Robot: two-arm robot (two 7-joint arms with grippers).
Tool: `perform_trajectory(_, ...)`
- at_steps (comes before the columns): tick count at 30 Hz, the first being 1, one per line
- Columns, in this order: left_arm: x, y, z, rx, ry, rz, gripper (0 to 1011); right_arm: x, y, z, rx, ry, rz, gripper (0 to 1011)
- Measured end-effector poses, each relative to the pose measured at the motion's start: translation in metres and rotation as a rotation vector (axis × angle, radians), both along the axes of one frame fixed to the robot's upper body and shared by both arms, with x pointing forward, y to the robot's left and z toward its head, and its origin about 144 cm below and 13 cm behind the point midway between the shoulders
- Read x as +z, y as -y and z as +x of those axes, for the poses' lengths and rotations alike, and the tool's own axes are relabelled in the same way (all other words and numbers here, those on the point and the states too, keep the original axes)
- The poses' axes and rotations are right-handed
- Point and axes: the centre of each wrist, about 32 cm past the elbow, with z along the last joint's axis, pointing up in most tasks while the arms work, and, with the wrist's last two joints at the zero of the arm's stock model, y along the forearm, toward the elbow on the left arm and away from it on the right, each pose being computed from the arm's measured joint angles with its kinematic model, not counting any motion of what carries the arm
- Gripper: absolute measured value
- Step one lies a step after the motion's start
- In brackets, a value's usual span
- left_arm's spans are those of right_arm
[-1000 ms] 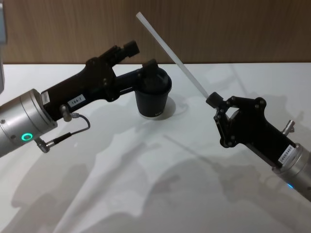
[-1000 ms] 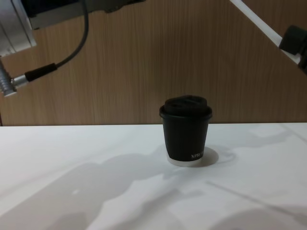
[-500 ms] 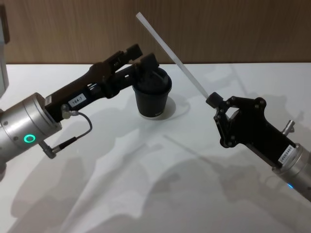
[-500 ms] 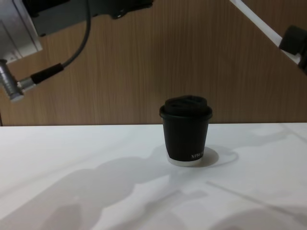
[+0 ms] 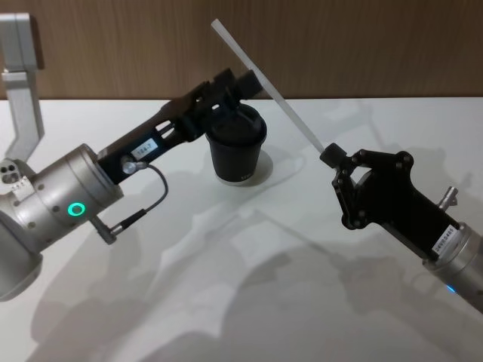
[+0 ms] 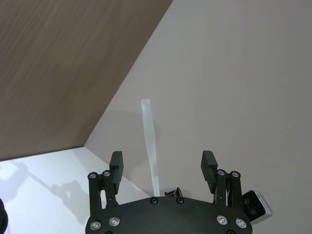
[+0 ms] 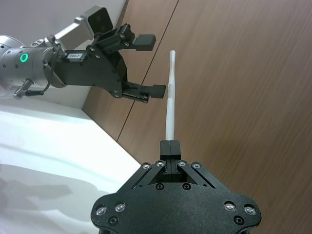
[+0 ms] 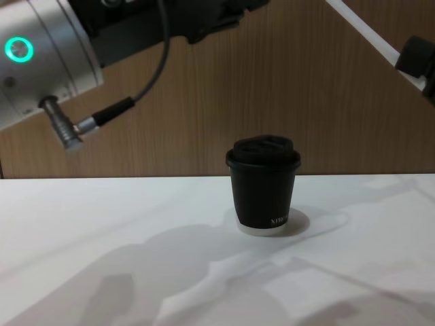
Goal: Pick up the straw with one hand, pass it to the other hand, and insert it into the cup.
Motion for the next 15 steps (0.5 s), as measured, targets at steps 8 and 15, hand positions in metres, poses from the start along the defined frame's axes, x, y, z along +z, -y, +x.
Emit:
perform_trajectory(8, -0.004, 0.010, 0.003, -0.005, -0.047, -0.028, 1003, 0.000, 0.000, 0.000, 0.000, 0.000, 0.000, 0)
perform_trajectory(15, -0.008, 0.018, 0.004, -0.009, -0.076, -0.051, 1003, 0.000, 0.000, 0.000, 0.000, 0.000, 0.000, 0)
